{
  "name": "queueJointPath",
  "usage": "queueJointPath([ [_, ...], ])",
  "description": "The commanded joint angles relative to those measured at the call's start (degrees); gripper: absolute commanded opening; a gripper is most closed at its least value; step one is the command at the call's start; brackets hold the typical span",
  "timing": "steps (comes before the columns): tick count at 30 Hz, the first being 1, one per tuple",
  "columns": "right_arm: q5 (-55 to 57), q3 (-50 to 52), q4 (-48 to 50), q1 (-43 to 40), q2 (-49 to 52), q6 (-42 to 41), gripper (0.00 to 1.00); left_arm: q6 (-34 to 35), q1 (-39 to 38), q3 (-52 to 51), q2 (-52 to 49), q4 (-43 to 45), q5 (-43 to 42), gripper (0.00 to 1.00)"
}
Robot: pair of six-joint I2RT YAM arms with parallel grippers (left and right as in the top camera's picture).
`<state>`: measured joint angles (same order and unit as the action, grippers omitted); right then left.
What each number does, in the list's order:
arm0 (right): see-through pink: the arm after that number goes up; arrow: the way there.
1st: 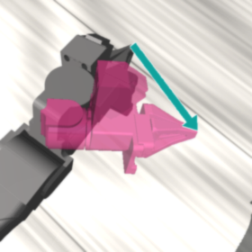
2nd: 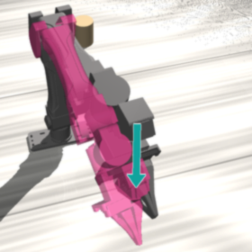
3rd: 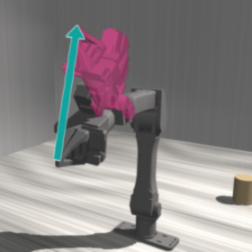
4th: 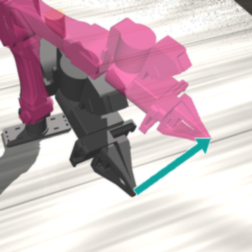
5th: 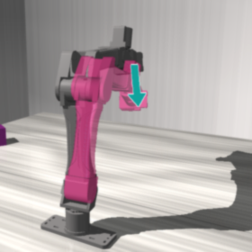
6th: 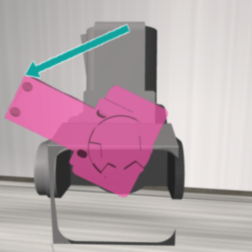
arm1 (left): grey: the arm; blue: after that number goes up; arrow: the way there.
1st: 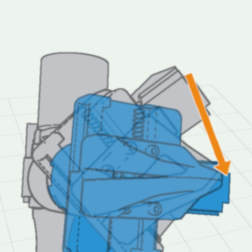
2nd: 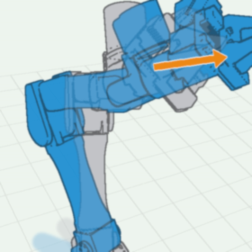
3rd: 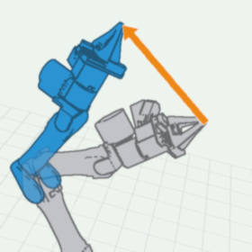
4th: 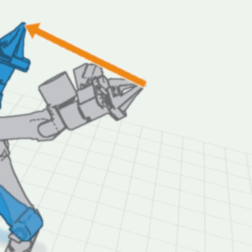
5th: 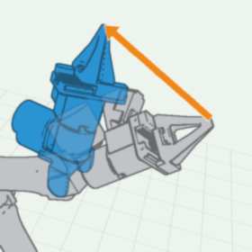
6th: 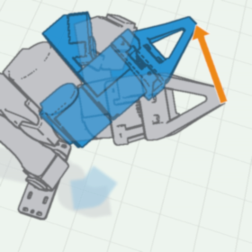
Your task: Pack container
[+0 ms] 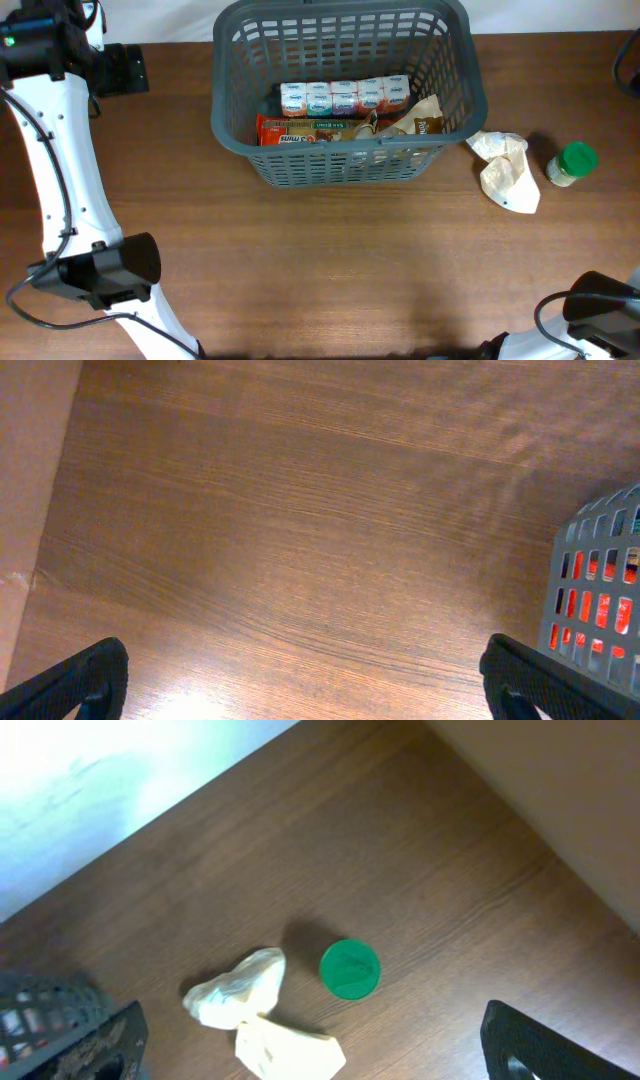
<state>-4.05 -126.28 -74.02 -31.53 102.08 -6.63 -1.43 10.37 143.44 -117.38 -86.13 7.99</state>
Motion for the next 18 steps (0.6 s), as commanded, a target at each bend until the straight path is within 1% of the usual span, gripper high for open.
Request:
queueJointPath([
  [1, -2.03, 2.03, 0.24, 0.17, 2.16, 0.26, 0.99, 0.79, 0.15, -0.15, -0.04, 0.15, 0.22, 0.99],
  [2, -1.62, 2.62, 0.31, 0.17, 2.49, 0.35, 0.99, 0.79, 0.15, -0.15, -0.04, 0.15, 0.22, 0.99],
  [4, 1.22, 7.06, 1.92, 0.09, 5.05, 0.35, 0.99, 0.79, 0.13, -0.15, -0.04, 0.15, 0.22, 0.99],
  [8, 2.38, 12.39, 5.51, -0.39, 9.27, 0.35, 0.99, 0.79, 0.15, -0.15, -0.04, 0.15, 0.22, 0.99],
  [14, 3.34, 13.57, 6.73, -0.44, 16.74, 0.33, 0.99, 0.79, 0.13, -0.15, -0.04, 0.15, 0.22, 0.99],
  [18, 4.07, 13.57, 6.6, -0.42, 19.52, 0.11, 0.98, 0.79, 0.15, -0.15, -0.04, 0.15, 0.22, 0.99],
])
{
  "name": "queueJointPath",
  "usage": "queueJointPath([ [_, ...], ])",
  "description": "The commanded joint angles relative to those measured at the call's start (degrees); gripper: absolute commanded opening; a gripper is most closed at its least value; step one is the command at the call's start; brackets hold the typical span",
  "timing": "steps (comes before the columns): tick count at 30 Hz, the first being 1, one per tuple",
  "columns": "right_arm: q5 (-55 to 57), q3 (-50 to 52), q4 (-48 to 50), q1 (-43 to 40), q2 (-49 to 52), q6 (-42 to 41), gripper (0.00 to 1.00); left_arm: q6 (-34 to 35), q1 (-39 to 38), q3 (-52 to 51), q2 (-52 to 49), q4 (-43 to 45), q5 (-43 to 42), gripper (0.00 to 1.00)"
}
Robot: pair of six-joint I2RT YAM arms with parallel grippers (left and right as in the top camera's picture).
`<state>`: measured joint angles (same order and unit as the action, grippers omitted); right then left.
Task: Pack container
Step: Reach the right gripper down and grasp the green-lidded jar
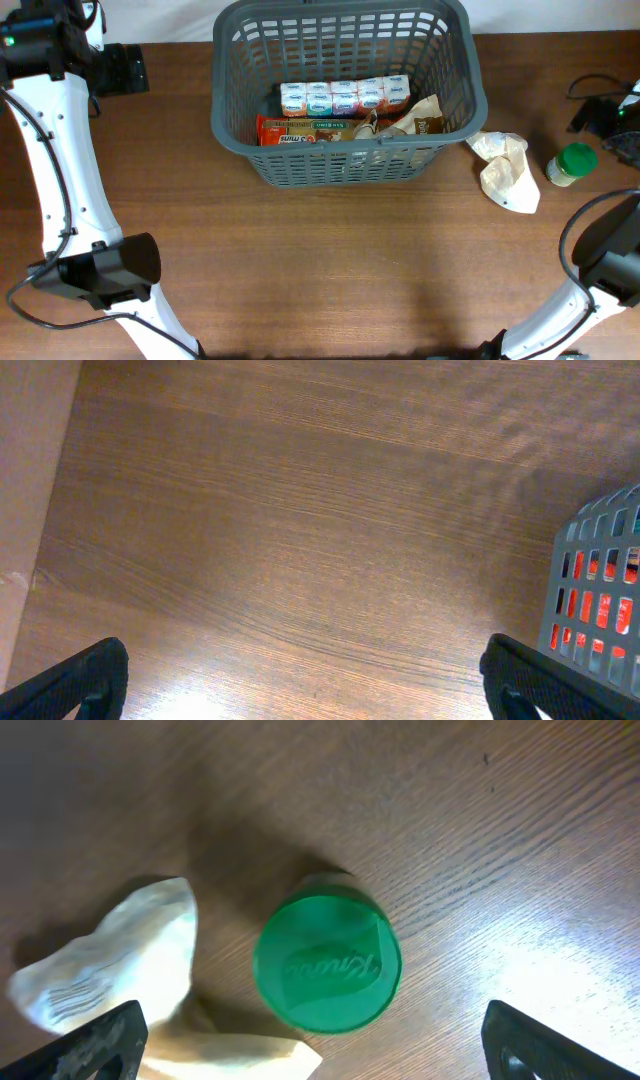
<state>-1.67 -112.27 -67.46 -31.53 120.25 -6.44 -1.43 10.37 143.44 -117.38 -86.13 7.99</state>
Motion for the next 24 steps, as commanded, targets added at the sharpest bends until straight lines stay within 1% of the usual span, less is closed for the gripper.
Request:
queueJointPath([
  [1, 1.75, -0.44, 0.09, -0.39, 1.9, -0.07, 0.98, 0.79, 0.15, -0.15, -0.04, 0.15, 0.22, 0.99],
  [6, 2.4, 0.66, 1.84, -0.39, 3.28, -0.04, 0.98, 0.79, 0.15, -0.15, -0.04, 0.15, 0.22, 0.99],
  [15, 2.36, 8.37, 7.74, -0.37, 3.91, -0.07, 0.99, 0.79, 0.15, -0.15, -0.04, 0.15, 0.22, 0.99],
  [24, 2.36, 13.86, 13.66, -0.37, 3.91, -0.07, 0.99, 0.79, 0.15, -0.15, -0.04, 0.15, 0.22, 0.99],
])
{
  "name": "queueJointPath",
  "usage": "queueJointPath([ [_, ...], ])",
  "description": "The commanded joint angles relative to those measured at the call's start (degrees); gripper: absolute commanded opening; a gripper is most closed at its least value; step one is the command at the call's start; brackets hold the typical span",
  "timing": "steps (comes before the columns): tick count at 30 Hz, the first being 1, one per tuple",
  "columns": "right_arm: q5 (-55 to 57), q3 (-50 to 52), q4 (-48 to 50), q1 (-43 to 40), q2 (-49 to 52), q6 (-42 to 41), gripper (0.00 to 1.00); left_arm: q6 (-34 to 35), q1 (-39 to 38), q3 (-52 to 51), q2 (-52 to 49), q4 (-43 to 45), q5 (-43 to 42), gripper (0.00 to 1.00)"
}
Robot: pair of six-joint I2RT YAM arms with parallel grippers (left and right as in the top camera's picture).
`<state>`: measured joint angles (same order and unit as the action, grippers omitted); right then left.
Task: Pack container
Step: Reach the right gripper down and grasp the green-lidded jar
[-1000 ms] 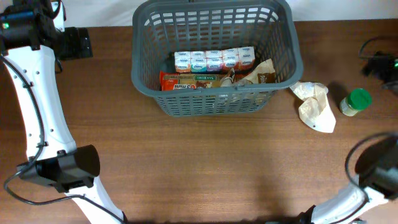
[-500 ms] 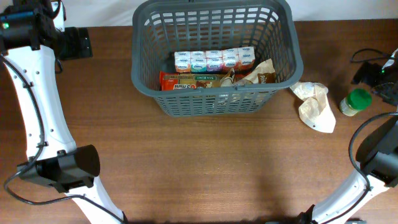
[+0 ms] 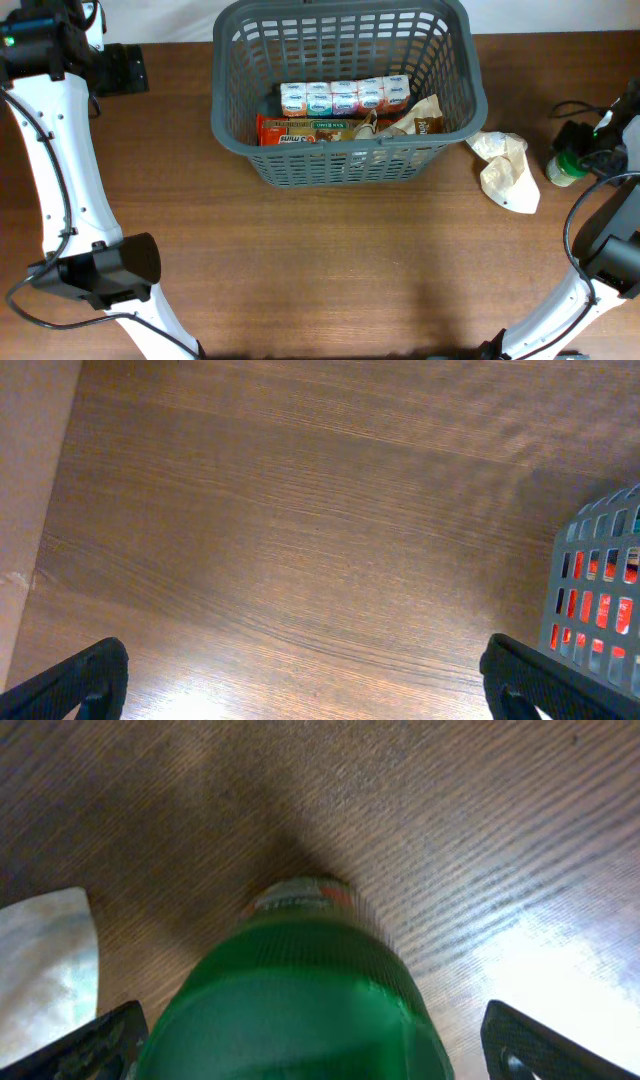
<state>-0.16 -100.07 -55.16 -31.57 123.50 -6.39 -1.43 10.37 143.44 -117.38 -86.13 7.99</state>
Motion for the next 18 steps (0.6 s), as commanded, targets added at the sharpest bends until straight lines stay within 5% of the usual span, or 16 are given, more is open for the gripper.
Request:
queueJointPath([
  [1, 0.85, 2.38, 2.47, -0.33, 0.66, -0.11, 0.99, 0.79, 0.15, -0.15, -0.04, 0.15, 0.22, 0.99],
  [18, 0.85, 6.51, 9.62, -0.33, 0.66, -0.15, 0.88, 0.79, 0.15, -0.15, -0.04, 0.15, 0.22, 0.99],
])
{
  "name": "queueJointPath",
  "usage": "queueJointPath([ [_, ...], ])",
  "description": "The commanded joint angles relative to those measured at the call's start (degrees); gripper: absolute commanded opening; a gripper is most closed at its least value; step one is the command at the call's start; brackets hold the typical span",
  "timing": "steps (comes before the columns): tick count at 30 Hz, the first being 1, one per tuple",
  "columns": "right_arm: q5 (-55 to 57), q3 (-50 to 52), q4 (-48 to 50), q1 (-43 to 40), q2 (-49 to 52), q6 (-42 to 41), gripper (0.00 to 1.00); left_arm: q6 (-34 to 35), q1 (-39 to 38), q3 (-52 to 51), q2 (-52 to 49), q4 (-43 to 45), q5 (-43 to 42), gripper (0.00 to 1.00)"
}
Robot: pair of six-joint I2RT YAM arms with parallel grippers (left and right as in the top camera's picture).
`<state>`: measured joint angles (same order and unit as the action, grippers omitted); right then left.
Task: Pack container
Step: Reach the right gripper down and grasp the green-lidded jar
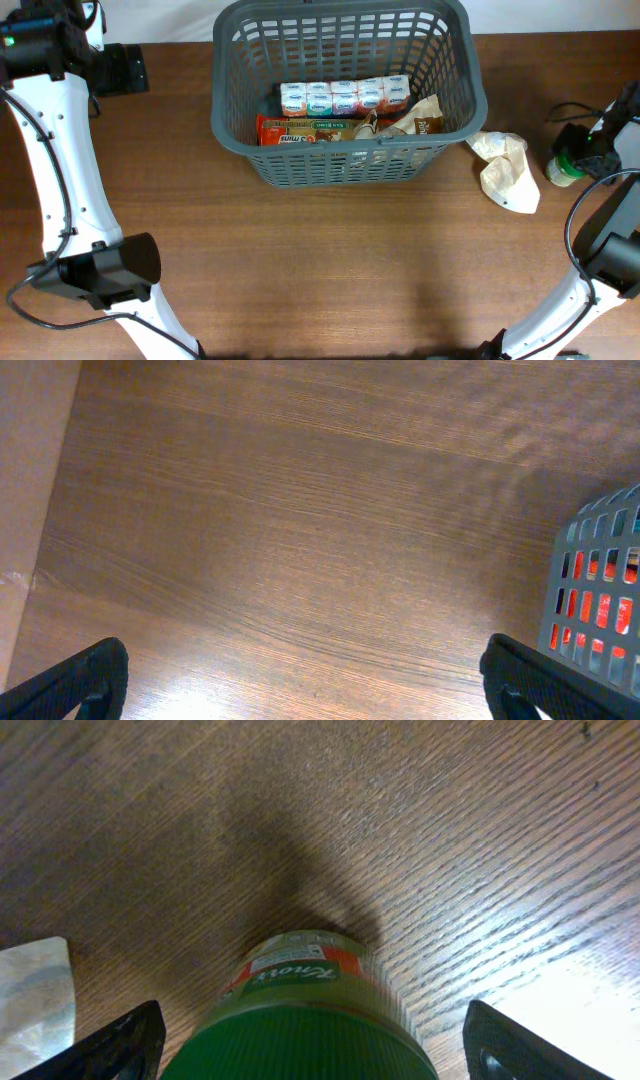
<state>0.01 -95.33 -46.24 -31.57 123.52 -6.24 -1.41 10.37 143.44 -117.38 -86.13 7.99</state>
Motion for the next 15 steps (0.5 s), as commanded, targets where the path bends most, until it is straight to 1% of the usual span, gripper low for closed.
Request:
queueJointPath([
  [1, 0.68, 2.29, 0.98, -0.33, 0.63, -0.31, 0.88, 0.76, 0.13, -0.15, -0.04, 0.15, 0.22, 0.99],
  [10, 0.68, 4.33, 2.21, -0.33, 0.63, -0.31, 0.87, 0.76, 0.15, -0.15, -0.04, 0.15, 0.22, 0.99],
  [11, 0.68, 4.39, 2.16, -0.33, 0.63, -0.31, 0.82, 0.76, 0.15, -0.15, -0.04, 0.15, 0.22, 0.99],
  [15, 0.68, 4.44, 2.14, -0.33, 0.63, -0.28, 0.75, 0.76, 0.13, -0.15, -0.04, 0.15, 0.22, 0.99],
])
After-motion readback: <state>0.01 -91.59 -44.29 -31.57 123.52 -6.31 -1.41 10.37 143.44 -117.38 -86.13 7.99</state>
